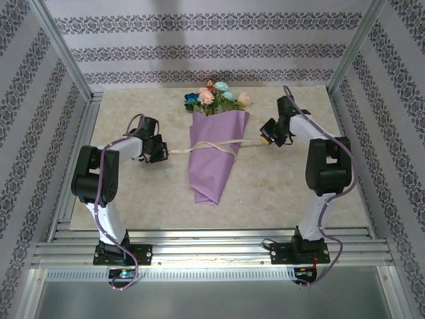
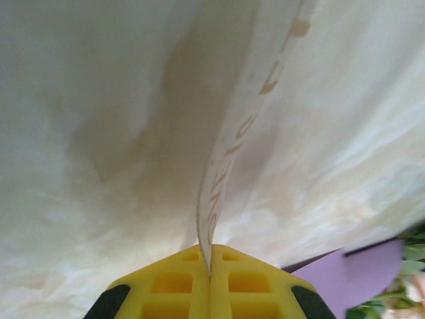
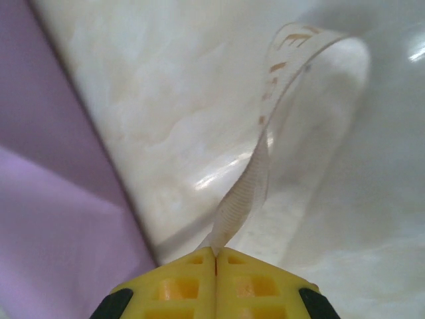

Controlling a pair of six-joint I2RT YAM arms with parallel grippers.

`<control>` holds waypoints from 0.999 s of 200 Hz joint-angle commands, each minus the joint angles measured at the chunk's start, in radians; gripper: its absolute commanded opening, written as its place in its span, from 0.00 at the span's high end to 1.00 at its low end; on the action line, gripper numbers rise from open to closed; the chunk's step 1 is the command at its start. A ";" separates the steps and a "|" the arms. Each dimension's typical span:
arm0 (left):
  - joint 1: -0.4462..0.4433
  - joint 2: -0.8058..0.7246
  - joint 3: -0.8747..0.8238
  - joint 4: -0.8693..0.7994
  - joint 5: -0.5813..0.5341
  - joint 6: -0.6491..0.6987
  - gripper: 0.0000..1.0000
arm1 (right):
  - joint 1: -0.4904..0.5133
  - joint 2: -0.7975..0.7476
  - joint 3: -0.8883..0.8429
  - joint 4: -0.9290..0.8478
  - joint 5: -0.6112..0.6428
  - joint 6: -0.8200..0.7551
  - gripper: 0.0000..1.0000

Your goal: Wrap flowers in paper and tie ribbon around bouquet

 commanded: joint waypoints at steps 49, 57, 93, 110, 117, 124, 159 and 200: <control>0.022 -0.043 -0.033 0.091 -0.004 0.030 1.00 | -0.164 -0.081 -0.063 -0.016 0.090 0.024 1.00; 0.018 -0.038 -0.024 0.092 0.005 0.040 1.00 | -0.163 -0.071 -0.059 -0.018 0.076 0.024 1.00; -0.006 -0.008 0.005 0.112 0.057 0.060 1.00 | -0.145 -0.010 -0.049 -0.038 0.027 0.040 1.00; -0.014 -0.002 0.029 0.063 0.079 0.084 1.00 | -0.143 0.000 -0.053 -0.046 0.026 0.047 1.00; -0.019 -0.005 0.034 0.041 0.080 0.089 1.00 | -0.141 -0.002 -0.057 -0.044 0.019 0.055 0.97; -0.026 -0.013 0.031 0.035 0.075 0.087 1.00 | -0.140 -0.006 -0.064 -0.035 0.008 0.065 0.93; -0.059 -0.034 0.004 0.010 0.094 0.064 0.76 | -0.102 -0.066 -0.099 -0.007 -0.008 0.161 0.66; -0.100 -0.101 0.013 -0.096 0.045 0.079 0.46 | 0.010 -0.200 -0.210 0.110 0.034 0.400 0.50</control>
